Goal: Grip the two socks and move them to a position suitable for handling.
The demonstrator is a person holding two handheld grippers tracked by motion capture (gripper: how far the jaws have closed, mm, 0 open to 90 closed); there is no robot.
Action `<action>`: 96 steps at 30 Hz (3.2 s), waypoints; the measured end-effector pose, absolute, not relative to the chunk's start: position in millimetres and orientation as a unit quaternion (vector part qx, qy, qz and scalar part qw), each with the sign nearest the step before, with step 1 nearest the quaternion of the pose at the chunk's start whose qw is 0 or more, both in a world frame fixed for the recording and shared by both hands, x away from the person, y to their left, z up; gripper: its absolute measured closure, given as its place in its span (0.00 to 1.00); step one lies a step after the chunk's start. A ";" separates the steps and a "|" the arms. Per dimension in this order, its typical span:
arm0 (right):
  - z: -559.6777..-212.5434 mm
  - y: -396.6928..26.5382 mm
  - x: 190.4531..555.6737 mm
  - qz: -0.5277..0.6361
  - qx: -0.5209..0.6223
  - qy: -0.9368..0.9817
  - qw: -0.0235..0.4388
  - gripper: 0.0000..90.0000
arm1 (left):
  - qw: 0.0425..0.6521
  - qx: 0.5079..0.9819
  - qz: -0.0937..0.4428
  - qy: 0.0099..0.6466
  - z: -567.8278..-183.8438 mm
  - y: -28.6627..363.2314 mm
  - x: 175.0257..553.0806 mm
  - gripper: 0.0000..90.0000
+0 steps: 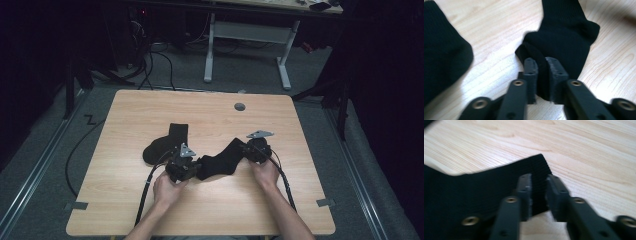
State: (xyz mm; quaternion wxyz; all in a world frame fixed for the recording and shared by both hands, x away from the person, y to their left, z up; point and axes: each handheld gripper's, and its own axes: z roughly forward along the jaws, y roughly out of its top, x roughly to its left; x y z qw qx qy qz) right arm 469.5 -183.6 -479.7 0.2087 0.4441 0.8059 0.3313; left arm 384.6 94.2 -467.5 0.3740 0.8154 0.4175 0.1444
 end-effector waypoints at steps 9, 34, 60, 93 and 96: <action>-475.1 -185.5 452.3 0.350 0.451 0.800 0.184 0.64 | 0.369 0.812 0.163 0.421 -470.5 96.3 394.7 0.69; -458.7 -145.7 487.9 0.322 0.403 0.832 0.206 0.97 | 0.378 0.848 0.095 0.360 -483.2 68.5 368.6 0.95; -488.1 -146.7 464.4 0.301 0.391 0.854 0.163 1.00 | 0.348 0.849 0.131 0.376 -493.5 73.4 385.2 0.85; -490.2 -136.5 458.4 0.349 0.376 0.841 0.172 0.81 | 0.364 0.839 0.150 0.374 -496.3 59.6 384.8 0.60; -491.0 -136.9 457.8 0.344 0.378 0.843 0.171 0.79 | 0.359 0.842 0.154 0.371 -499.0 58.3 384.3 0.59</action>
